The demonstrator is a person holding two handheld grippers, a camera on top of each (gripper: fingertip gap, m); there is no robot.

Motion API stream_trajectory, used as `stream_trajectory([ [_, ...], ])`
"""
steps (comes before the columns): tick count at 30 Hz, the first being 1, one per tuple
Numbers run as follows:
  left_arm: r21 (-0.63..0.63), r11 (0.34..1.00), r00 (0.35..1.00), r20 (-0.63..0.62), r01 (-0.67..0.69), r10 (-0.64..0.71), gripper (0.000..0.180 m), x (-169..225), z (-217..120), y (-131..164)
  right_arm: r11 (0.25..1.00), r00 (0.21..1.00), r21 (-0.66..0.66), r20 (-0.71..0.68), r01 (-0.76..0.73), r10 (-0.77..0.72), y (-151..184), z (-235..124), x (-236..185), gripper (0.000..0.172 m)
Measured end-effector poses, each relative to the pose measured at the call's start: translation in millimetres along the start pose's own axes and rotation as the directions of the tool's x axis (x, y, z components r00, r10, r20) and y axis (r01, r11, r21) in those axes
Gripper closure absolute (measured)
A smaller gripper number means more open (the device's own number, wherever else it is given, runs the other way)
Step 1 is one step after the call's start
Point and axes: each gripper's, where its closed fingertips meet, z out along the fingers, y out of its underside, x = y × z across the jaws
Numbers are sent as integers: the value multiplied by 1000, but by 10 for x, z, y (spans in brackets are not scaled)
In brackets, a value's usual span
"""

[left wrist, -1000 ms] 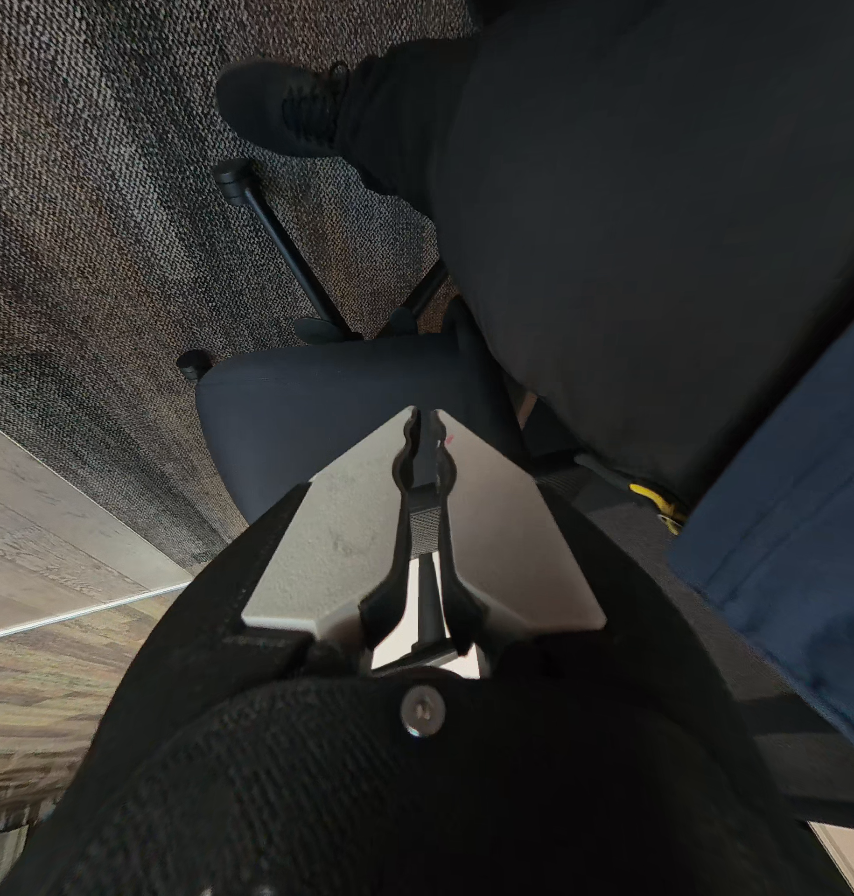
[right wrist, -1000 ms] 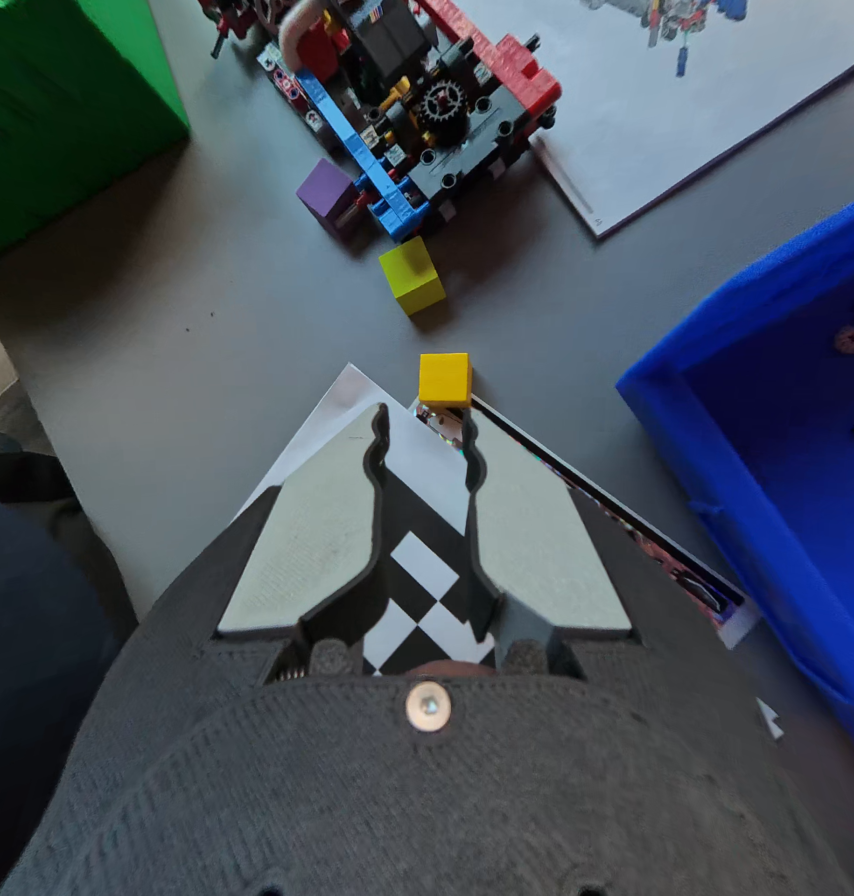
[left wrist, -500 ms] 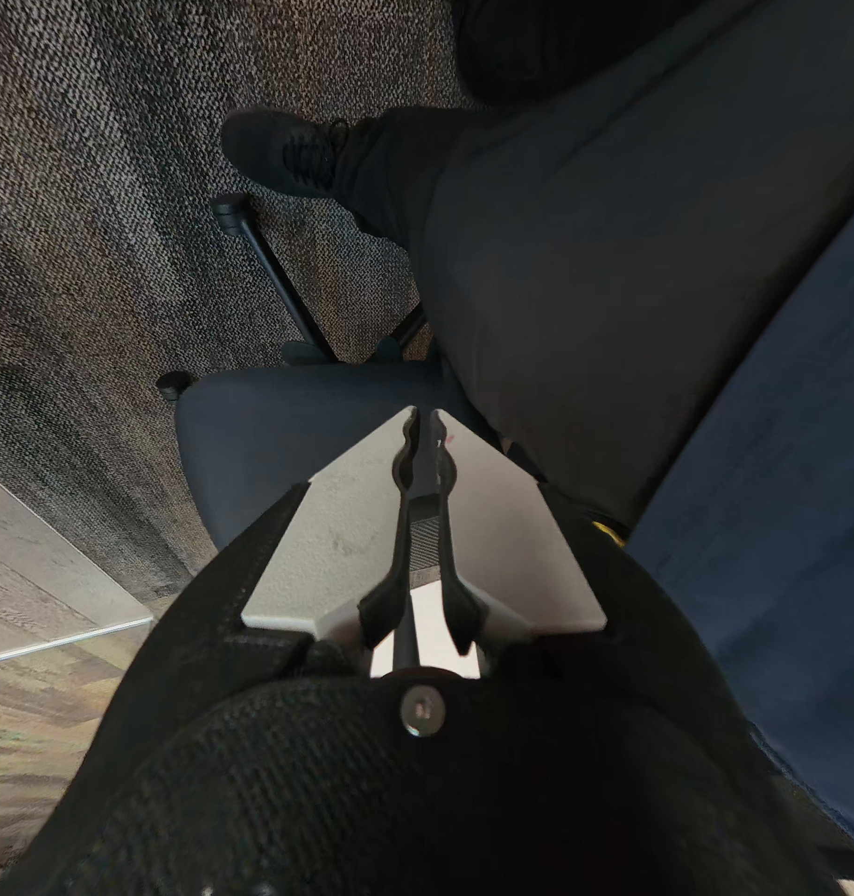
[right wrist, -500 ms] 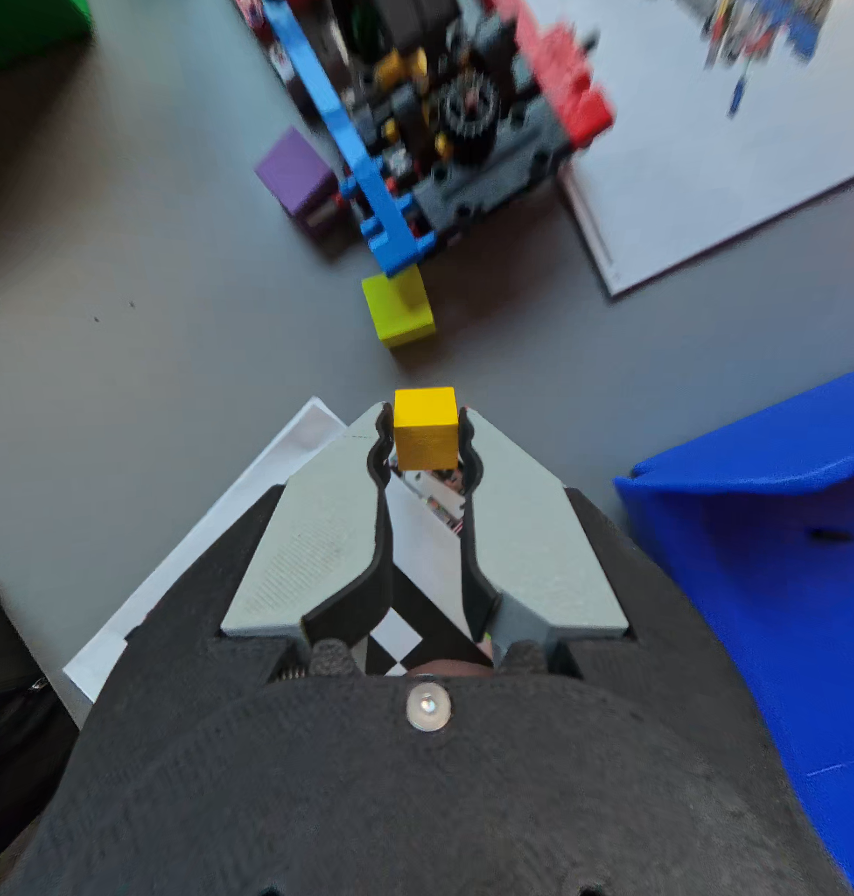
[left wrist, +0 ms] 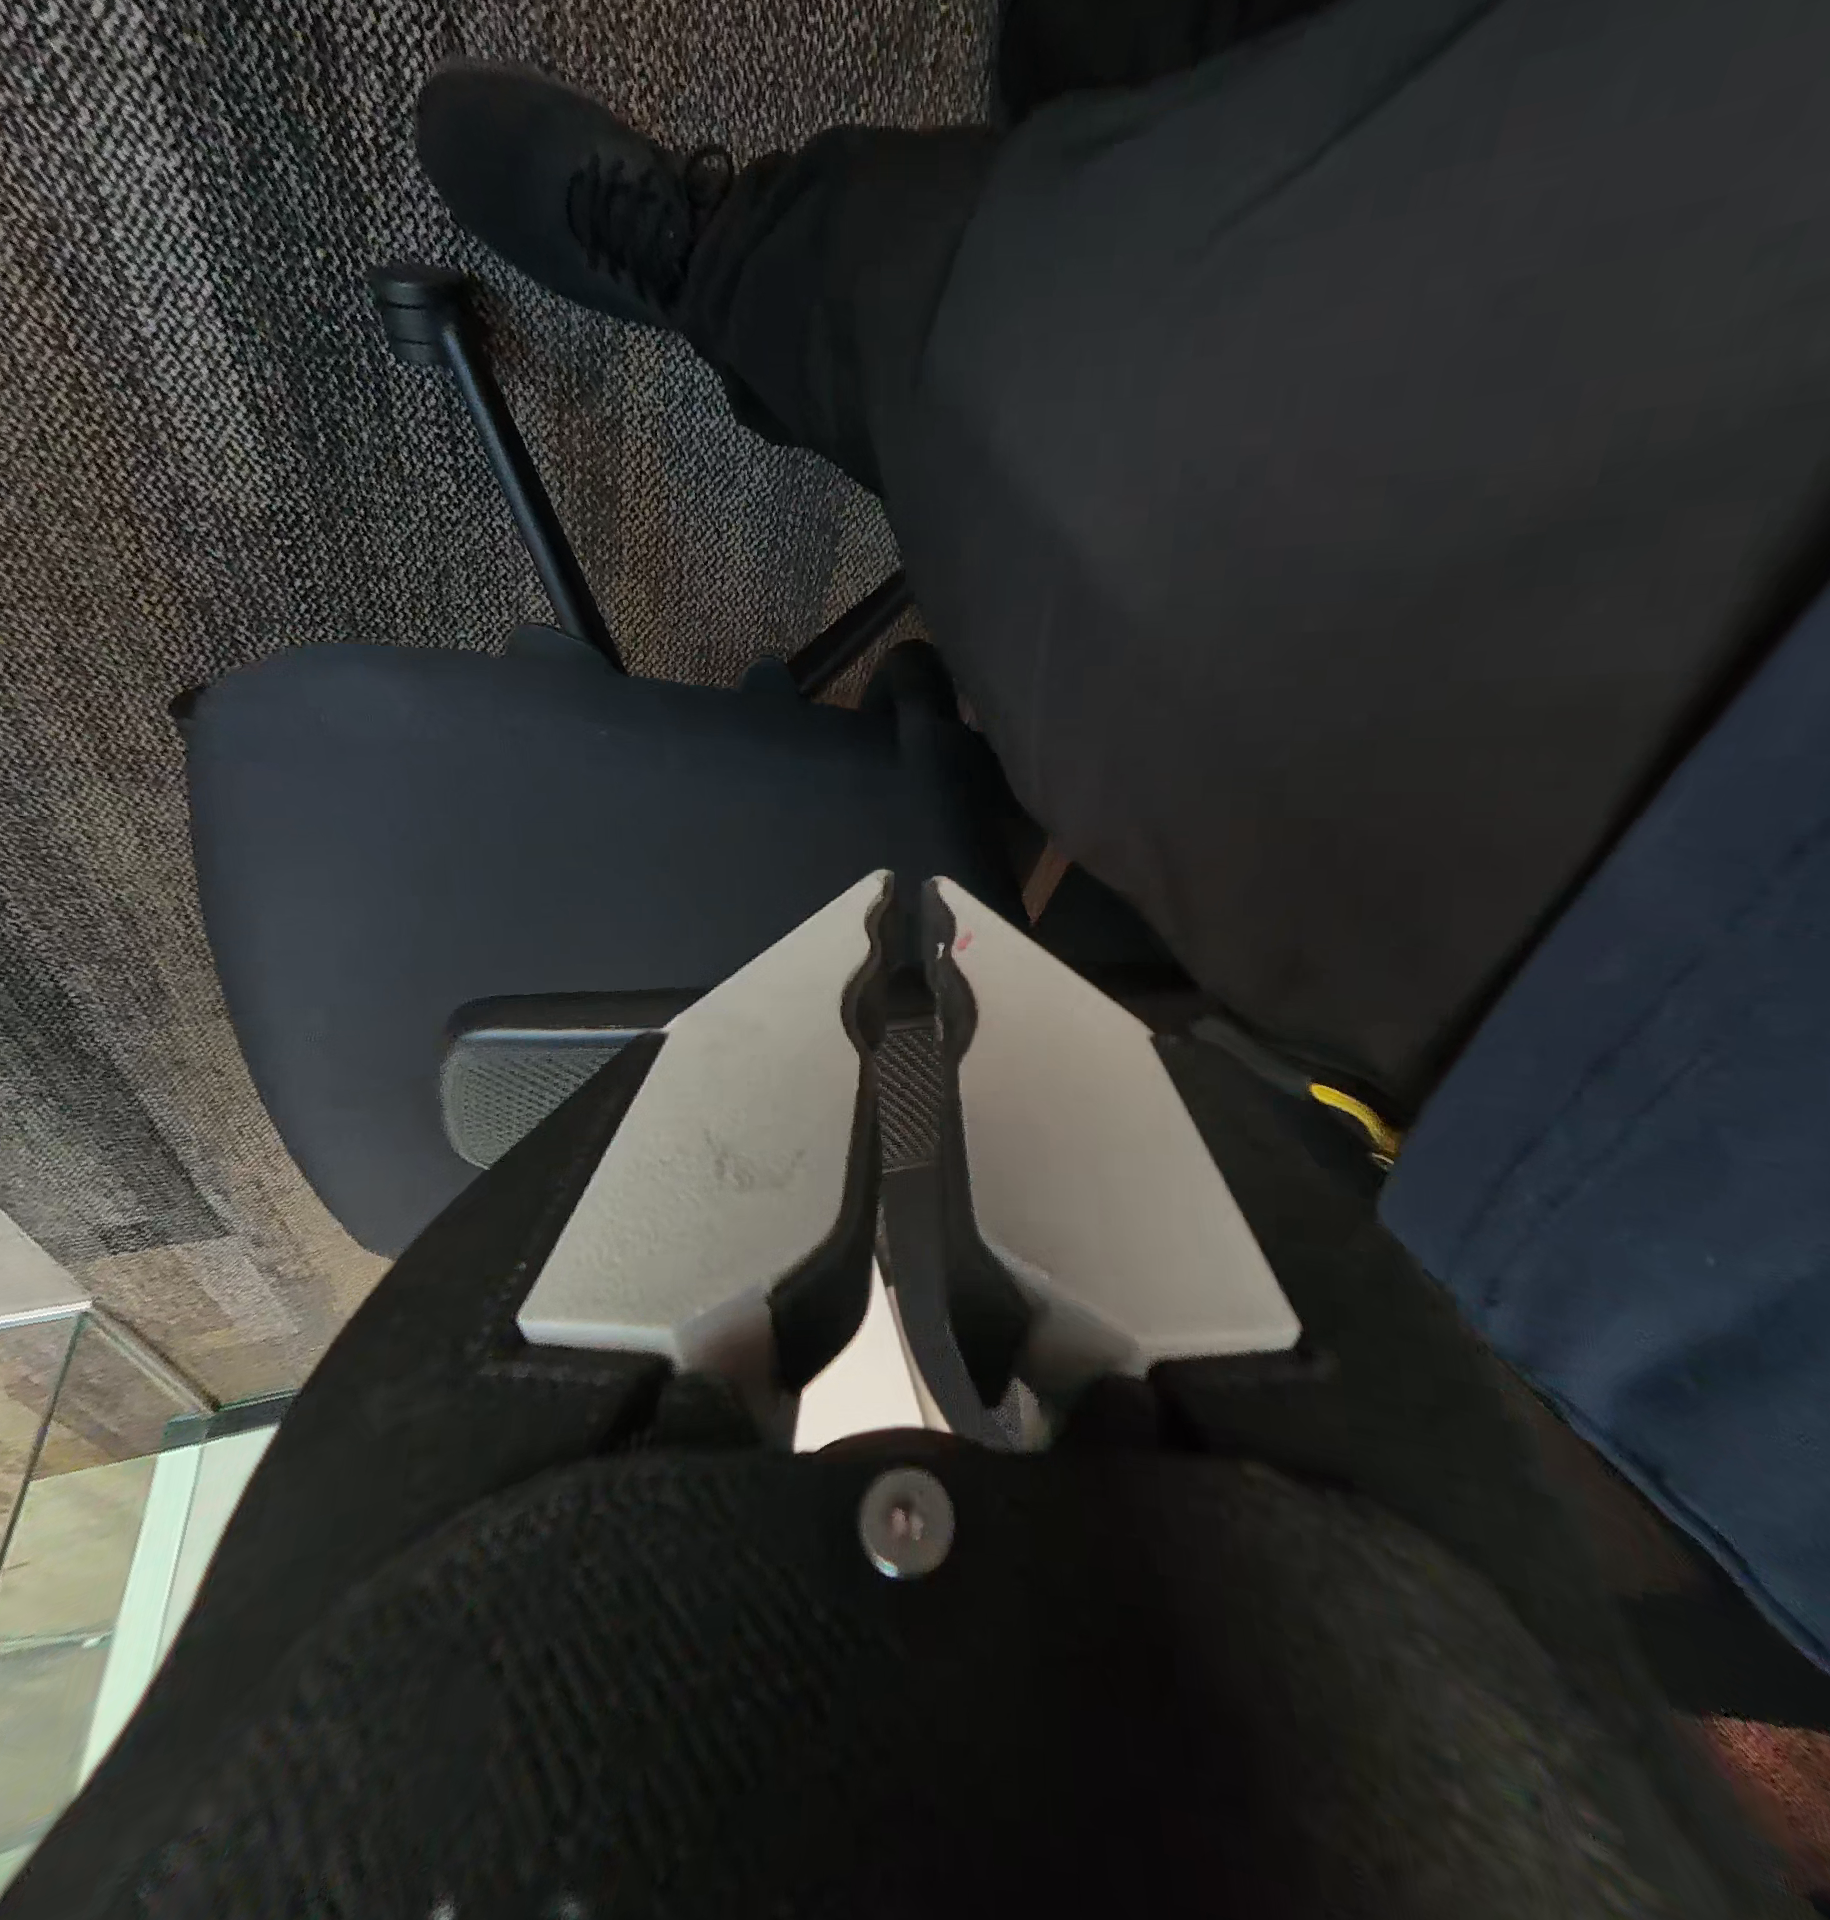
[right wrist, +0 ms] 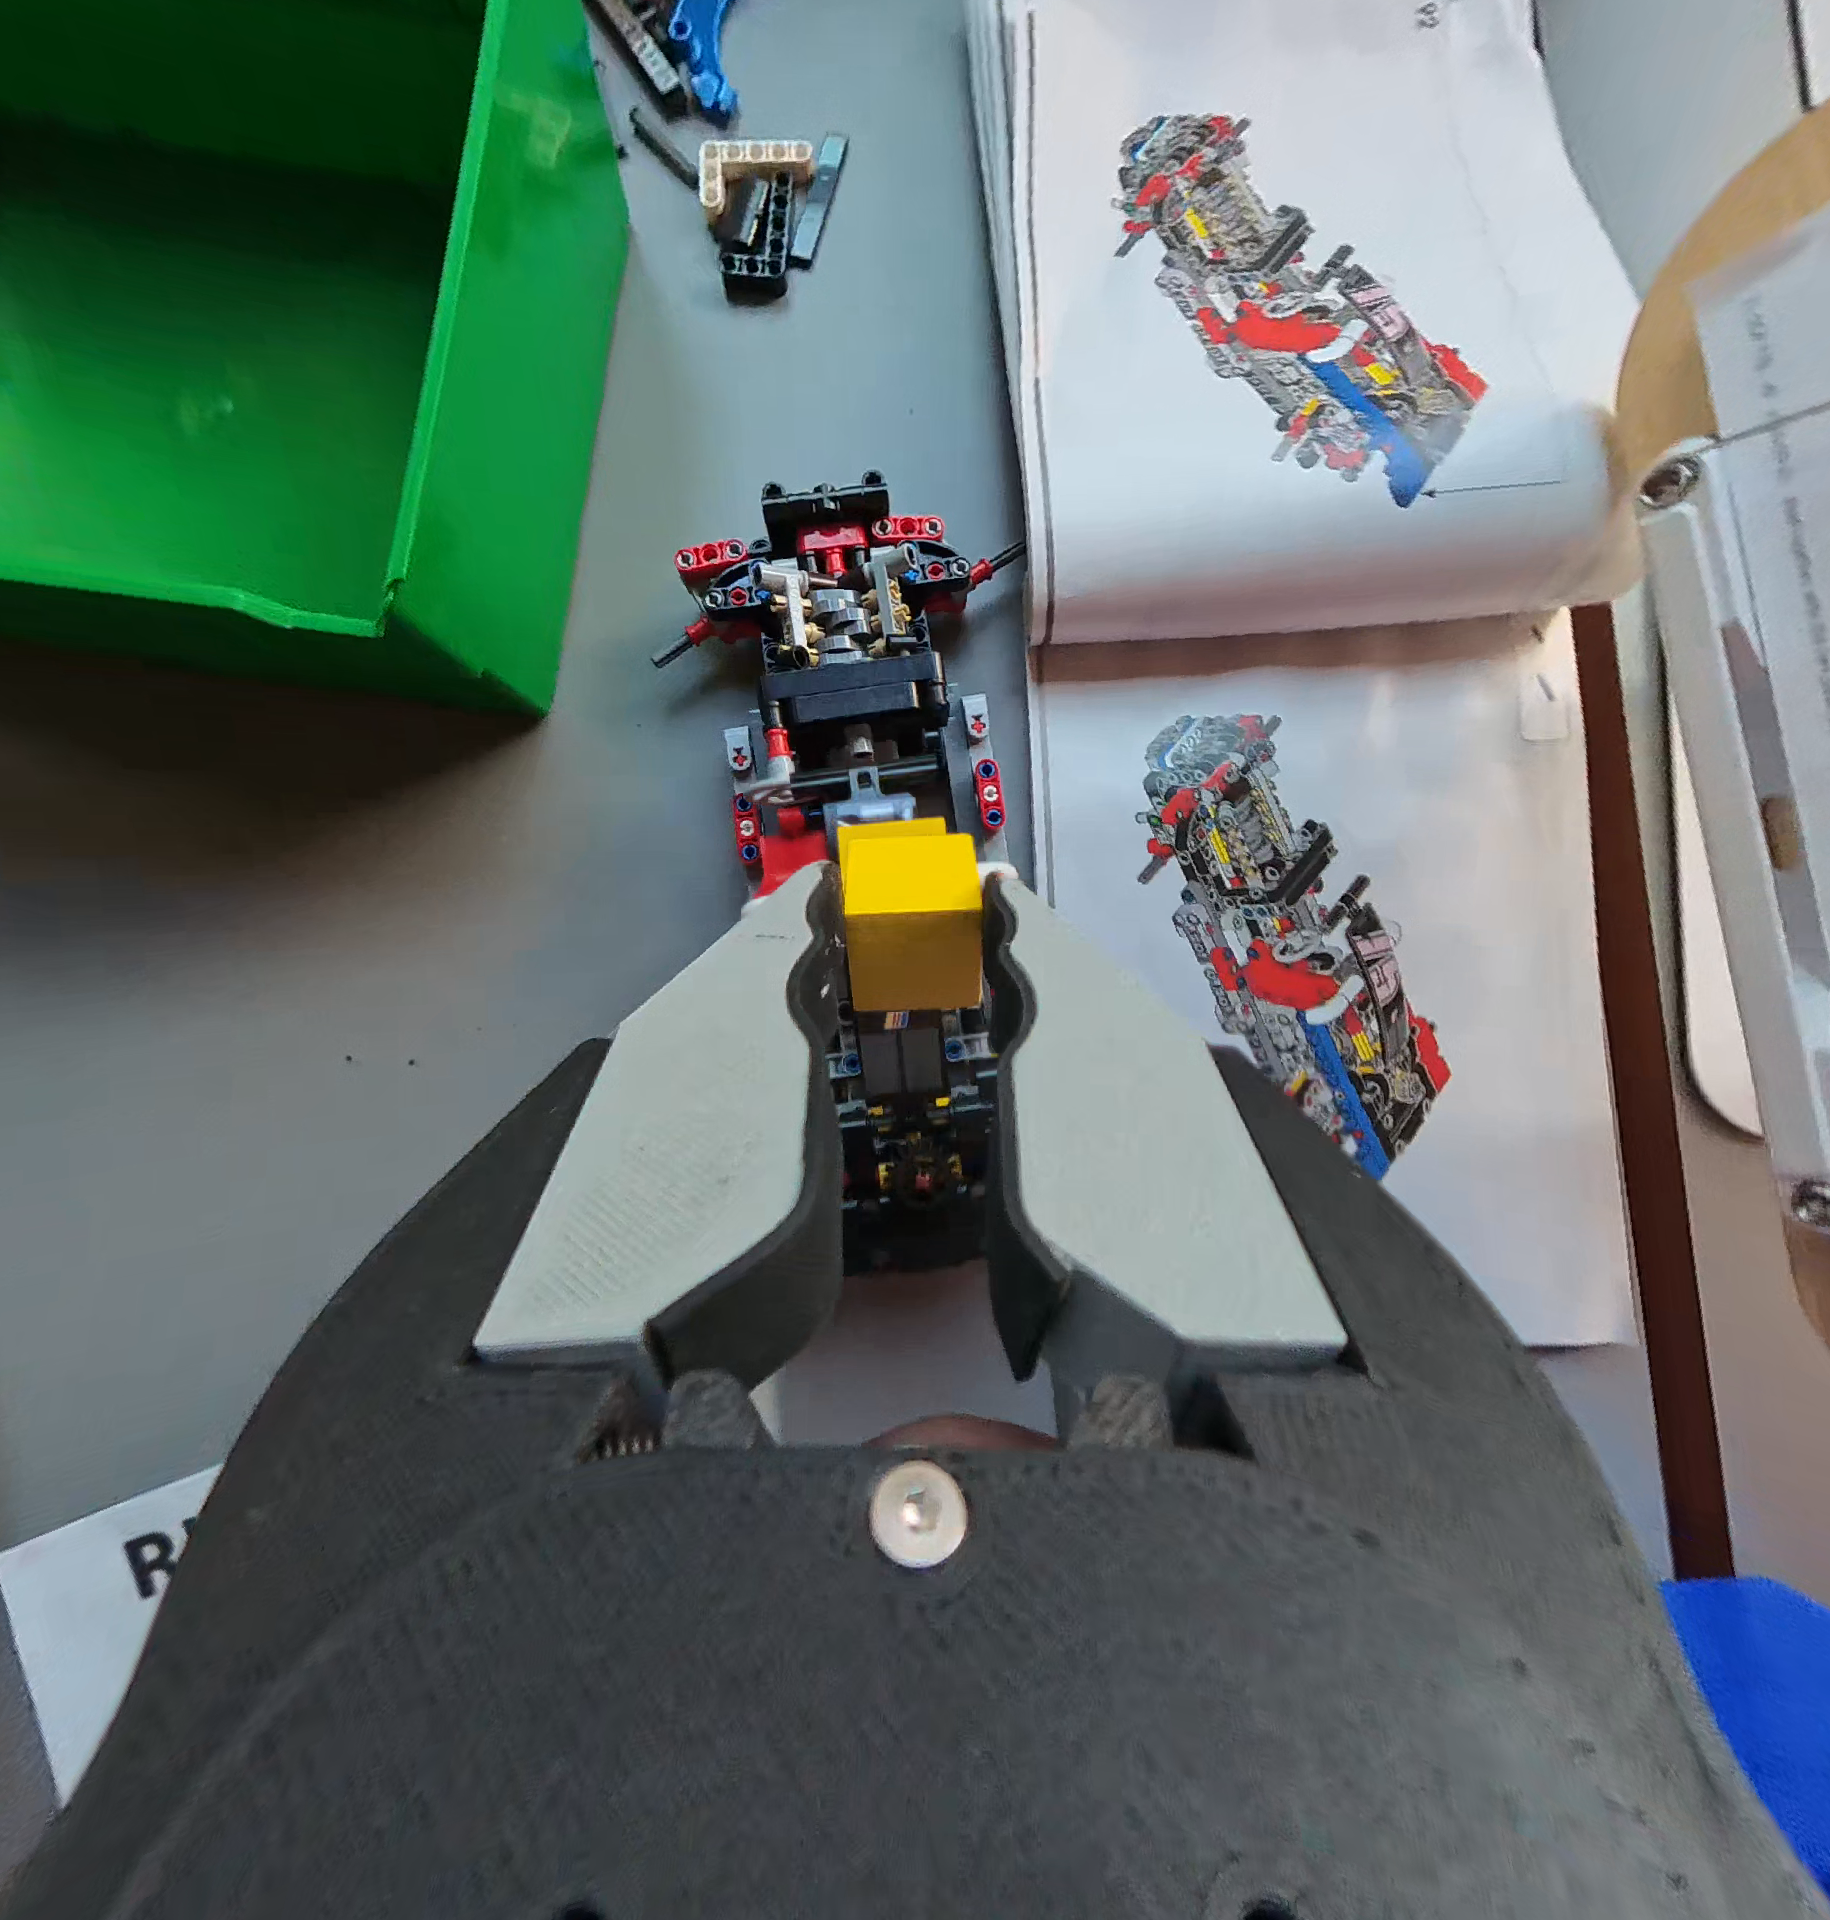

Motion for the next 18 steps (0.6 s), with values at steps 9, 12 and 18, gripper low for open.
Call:
stream_trajectory([
  [9,-19,1000,999,-23,25,-26,178,131,118,200,999,999,-27,11,42,-42,-56,179,-46,148],
  [12,-16,999,999,-20,31,-31,178,119,103,216,1000,1000,-7,9,29,-29,-72,187,-37,148],
  [18,-3,999,999,-15,46,-46,179,83,53,185,999,1000,44,1,15,-16,-146,138,-40,148],
])
